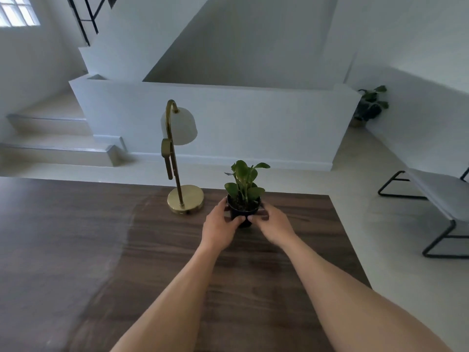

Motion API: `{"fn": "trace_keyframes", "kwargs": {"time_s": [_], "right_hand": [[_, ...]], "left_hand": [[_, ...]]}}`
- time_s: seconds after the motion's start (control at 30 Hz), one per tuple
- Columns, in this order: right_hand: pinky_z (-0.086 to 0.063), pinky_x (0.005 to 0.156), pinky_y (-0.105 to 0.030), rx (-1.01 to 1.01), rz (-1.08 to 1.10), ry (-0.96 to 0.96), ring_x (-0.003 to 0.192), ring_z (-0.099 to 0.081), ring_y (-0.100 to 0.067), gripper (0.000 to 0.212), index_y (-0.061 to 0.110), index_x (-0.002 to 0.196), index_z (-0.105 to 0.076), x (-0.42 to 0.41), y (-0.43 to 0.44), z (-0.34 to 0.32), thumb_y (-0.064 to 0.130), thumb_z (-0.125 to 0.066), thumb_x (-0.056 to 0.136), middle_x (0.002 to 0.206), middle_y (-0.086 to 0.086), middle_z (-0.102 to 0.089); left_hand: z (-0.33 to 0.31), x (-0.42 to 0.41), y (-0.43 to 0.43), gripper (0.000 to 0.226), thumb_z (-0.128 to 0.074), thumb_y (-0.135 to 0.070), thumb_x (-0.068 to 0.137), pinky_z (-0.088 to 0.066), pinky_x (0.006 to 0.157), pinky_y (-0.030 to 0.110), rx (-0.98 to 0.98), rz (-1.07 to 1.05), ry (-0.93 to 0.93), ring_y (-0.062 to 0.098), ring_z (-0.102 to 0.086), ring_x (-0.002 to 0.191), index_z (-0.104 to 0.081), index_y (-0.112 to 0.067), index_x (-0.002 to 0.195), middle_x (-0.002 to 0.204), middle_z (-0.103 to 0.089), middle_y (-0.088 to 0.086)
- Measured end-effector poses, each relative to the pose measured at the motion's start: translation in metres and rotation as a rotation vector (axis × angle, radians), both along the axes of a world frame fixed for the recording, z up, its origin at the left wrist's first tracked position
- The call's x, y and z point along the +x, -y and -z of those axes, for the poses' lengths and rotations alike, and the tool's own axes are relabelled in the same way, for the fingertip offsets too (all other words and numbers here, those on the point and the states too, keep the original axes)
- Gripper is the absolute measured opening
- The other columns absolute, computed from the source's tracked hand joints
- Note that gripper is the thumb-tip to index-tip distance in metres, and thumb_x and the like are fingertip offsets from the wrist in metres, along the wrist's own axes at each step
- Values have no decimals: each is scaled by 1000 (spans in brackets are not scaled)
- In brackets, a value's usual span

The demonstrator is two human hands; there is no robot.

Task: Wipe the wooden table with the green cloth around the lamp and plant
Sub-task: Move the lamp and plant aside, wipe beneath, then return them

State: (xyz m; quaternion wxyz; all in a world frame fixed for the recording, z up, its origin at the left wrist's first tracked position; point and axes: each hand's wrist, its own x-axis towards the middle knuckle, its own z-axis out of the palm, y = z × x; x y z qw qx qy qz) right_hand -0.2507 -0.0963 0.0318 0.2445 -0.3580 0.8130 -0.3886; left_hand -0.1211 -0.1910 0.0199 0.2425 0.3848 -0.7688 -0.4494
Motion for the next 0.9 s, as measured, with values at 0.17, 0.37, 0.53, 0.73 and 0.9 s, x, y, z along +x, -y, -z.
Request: {"fn": "trace_keyframes", "kwargs": {"time_s": [0.17,0.37,0.53,0.73,0.9], "right_hand": [[-45,89,-29,-5,35,-7,112,-61,-16,50,28,134,-56,4,-54,-2,36,-70,87,124,6,-66],[-50,96,-40,5,75,-31,110,-62,-19,49,29,131,-59,17,-115,1,40,-70,85,124,4,-66],[-50,94,-37,4,95,-46,111,-62,-20,45,27,126,-63,30,-157,4,41,-71,84,121,2,-68],[-50,90,-32,2,99,-20,107,-64,-16,43,27,123,-66,42,-186,9,40,-72,83,114,4,-70],[-50,90,-33,2,105,3,106,-63,-15,42,30,122,-66,54,-197,16,43,-70,82,113,5,-70]], "left_hand": [[-3,4,-49,58,-71,-31,84,-48,89,33,-6,37,-13,5,-59,96,-47,-33,137,125,-62,-11],[-5,18,-104,57,-71,-30,85,-47,83,28,-17,101,-2,2,-58,90,-48,-28,137,120,-61,-13],[-3,30,-139,53,-72,-30,83,-48,82,29,-41,130,21,4,-60,88,-53,-29,133,110,-62,-15],[4,44,-164,54,-73,-37,81,-51,88,35,-50,137,31,5,-62,91,-54,-32,132,110,-65,-12],[5,55,-175,53,-72,-36,82,-52,88,37,-60,148,44,6,-62,91,-54,-31,131,107,-63,-15]]}}
